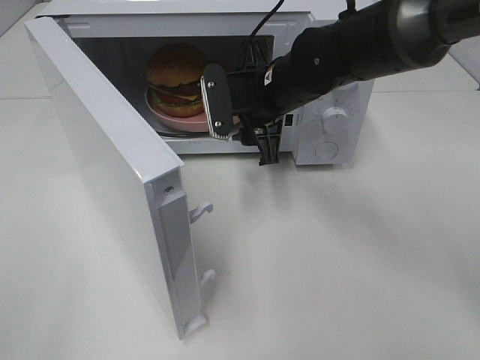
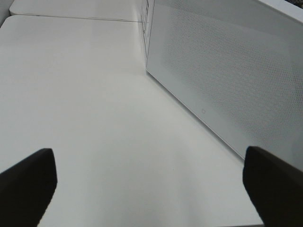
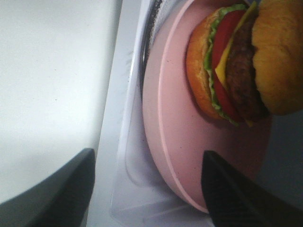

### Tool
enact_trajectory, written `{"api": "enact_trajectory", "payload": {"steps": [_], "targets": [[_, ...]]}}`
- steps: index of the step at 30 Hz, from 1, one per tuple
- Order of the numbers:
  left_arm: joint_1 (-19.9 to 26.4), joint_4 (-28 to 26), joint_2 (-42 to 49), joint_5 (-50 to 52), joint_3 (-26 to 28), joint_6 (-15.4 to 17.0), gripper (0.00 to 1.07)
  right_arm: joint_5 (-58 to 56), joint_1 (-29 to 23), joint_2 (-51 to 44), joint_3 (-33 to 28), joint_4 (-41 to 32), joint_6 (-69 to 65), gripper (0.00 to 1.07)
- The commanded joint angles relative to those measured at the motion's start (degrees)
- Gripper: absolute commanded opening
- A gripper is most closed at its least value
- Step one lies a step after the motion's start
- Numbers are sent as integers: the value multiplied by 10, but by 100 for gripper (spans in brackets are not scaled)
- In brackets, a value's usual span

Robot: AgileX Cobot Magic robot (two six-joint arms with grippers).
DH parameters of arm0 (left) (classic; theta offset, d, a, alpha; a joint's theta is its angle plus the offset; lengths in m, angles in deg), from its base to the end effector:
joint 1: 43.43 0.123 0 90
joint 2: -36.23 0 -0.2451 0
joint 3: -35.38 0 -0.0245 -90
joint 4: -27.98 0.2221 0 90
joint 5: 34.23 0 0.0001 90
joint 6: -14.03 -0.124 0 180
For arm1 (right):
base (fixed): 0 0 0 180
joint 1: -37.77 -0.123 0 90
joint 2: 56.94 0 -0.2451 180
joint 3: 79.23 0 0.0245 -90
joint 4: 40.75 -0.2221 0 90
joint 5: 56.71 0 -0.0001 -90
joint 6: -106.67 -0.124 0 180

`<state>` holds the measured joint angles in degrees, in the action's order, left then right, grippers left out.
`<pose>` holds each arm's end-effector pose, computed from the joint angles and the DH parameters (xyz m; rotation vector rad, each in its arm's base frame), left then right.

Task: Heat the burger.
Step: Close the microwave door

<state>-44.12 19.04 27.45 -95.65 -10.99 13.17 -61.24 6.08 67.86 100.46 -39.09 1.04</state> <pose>0.0359 -0.0174 0.2530 0.0377 2.0293 -0.1844 0.3670 0.2262 0.1374 -1.8535 1.3553 -0.4098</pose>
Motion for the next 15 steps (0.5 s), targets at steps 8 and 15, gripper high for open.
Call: {"api": "enact_trajectory", "payload": {"steps": [8,15], "targets": [[1,1,9,3,-1,1,100,12,2,-82,-82,0,-117,83],[1,1,9,3,-1,1,100,6,2,-146,-136,0,-252,81]]}}
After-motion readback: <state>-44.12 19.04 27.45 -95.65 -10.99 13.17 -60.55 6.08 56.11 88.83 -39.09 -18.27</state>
